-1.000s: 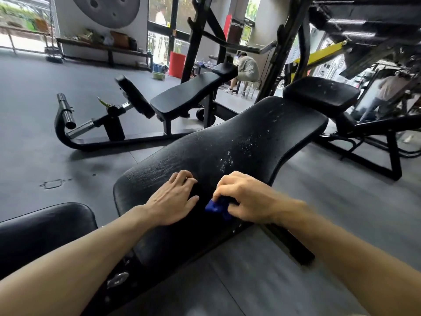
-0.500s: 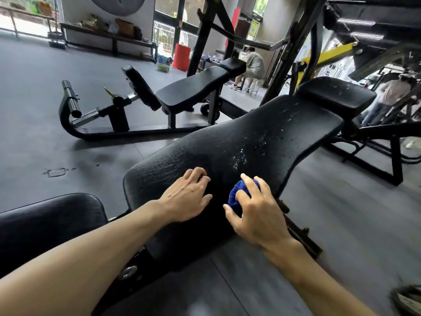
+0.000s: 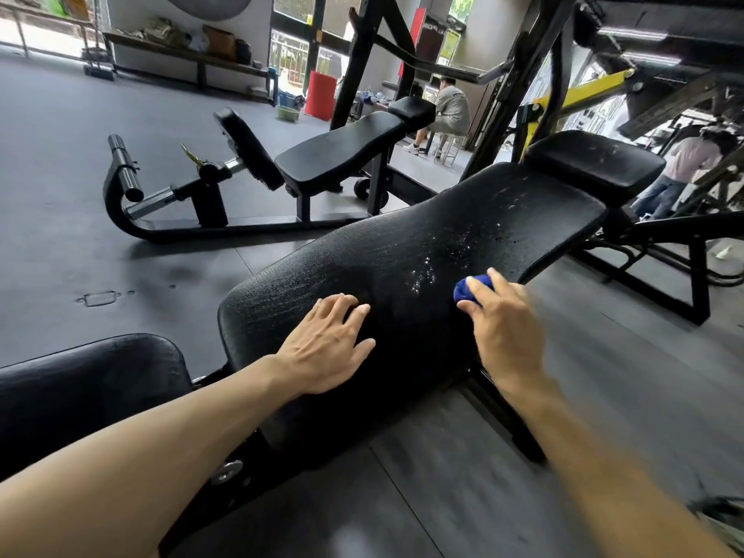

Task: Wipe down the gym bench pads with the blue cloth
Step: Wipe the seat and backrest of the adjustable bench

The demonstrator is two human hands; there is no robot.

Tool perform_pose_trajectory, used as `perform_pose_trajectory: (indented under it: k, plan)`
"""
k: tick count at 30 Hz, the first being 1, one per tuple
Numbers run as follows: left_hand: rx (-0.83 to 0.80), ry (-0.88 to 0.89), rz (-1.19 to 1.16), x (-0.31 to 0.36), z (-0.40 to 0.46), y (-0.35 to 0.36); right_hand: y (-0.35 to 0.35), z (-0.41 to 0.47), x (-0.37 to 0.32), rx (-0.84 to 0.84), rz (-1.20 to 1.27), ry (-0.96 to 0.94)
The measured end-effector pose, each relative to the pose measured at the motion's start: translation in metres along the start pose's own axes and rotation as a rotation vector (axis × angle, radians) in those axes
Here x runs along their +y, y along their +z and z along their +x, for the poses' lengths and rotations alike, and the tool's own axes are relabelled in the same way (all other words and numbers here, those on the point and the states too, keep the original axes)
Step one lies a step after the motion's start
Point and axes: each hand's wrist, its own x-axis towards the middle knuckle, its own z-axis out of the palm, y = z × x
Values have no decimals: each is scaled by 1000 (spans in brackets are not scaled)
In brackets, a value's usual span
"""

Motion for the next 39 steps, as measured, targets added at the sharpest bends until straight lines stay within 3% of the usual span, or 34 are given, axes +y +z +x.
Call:
perform_pose_trajectory:
  k: [5, 8, 14, 17, 21, 27, 30, 33, 35, 39]
  plan:
    - [-39, -43, -25, 1, 0, 12, 11, -75, -55, -5, 75, -256]
    - [-25, -46, 4, 1, -1, 16, 8, -61, -36, -57, 114, -375]
    - [-48, -72, 42, 5, 1, 15, 6, 13, -8, 0, 107, 50]
    - [-26, -93, 57, 10, 7, 15, 15, -20, -51, 41, 102, -125]
    - [-20, -90, 28, 7, 5, 14, 25, -48, -67, -56, 205, -417]
    - [32, -157, -56, 16, 0, 19, 20, 35, -1, 35, 124, 9]
    - [79, -192, -102, 17, -1, 25, 20, 13, -30, 85, 104, -67]
    - [105, -201, -150, 15, 0, 27, 28, -35, -66, -25, 186, -361]
    - [126, -194, -173, 13, 0, 29, 31, -31, -60, -95, 232, -432]
    - [161, -172, -192, 9, -2, 33, 23, 29, -20, -52, 170, -132]
